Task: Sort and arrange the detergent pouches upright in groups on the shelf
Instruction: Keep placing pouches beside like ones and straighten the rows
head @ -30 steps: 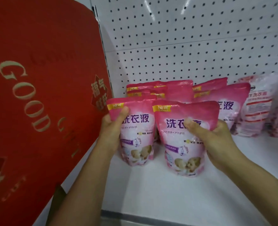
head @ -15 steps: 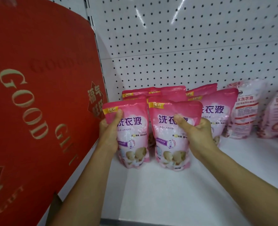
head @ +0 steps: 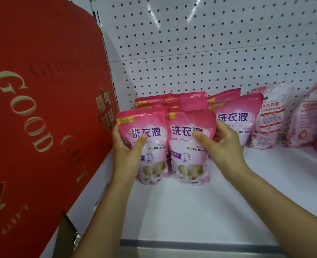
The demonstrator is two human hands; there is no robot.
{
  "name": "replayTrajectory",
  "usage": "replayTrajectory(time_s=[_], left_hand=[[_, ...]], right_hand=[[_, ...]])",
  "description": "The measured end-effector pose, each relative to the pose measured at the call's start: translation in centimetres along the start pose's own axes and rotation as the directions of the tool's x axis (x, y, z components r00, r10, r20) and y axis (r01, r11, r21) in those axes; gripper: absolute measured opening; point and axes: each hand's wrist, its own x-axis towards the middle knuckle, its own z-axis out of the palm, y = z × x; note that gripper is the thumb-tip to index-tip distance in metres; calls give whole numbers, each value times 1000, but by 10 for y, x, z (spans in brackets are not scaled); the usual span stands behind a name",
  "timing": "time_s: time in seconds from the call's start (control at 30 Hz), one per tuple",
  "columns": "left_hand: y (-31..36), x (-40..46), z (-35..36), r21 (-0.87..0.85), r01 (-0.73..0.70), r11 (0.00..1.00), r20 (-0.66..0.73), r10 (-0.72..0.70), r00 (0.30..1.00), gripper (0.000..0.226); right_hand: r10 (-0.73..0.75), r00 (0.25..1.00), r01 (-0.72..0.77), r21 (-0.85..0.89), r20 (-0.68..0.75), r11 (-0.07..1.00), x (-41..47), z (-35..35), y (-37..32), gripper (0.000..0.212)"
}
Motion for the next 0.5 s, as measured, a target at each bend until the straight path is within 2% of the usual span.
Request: replayTrajectory(time_s=[0.07, 0.17, 0.27, 0.37, 0.5], left_hand=[[0, -15, 0, 121, -37, 992, -37, 42, 998, 91], [7, -48, 4, 235, -187, 954, -31, 199, 979, 78], [22, -82, 18, 321, -305, 897, 123, 280, 952, 53], [33, -108, 35, 357, -384, 852, 317, 276, 907, 40], [39, -137, 73, 305, -350, 886, 429, 201, 881, 28]], right_hand=[[-29, 1000, 29, -80, 6, 996, -9, -5, -4, 33], [-98, 995, 93, -153, -24, 984, -27, -18, -7, 44], [-213, 977, 199, -287, -18, 937, -48, -42, -9, 32], [-295, 953, 298, -428, 74, 853, -72, -83, -14, 22], [-315, 936, 350, -547, 160, 761, -105, -151, -21, 27]])
